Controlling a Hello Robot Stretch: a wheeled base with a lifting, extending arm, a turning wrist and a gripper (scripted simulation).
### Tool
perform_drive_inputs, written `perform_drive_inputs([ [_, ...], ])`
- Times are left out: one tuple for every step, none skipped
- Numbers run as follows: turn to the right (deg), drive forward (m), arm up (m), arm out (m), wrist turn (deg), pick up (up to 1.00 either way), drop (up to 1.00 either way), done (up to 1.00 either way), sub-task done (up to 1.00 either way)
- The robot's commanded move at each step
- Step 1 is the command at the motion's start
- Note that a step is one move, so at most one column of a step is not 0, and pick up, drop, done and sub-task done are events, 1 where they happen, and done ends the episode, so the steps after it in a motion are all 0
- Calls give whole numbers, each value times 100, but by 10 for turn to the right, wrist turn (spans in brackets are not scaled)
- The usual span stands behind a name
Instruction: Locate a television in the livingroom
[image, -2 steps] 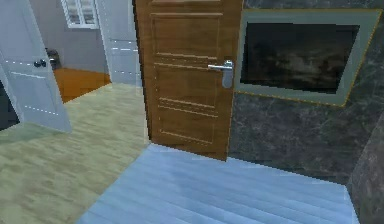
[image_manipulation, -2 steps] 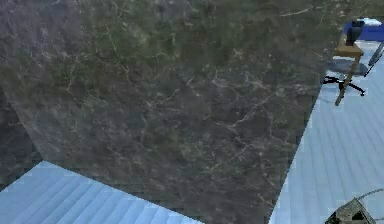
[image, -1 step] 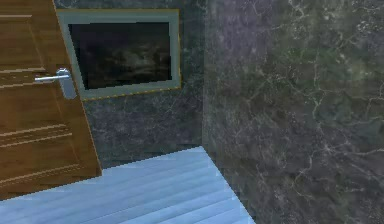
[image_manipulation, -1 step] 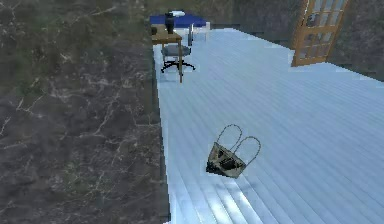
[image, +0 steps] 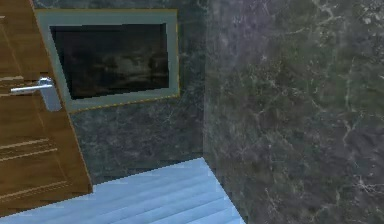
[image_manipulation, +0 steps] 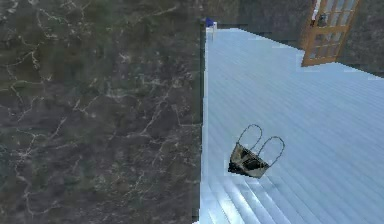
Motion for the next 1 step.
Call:
perform_drive_inputs([
  [-360, 0, 0, 0, 0, 0, 0, 0, 0],
])
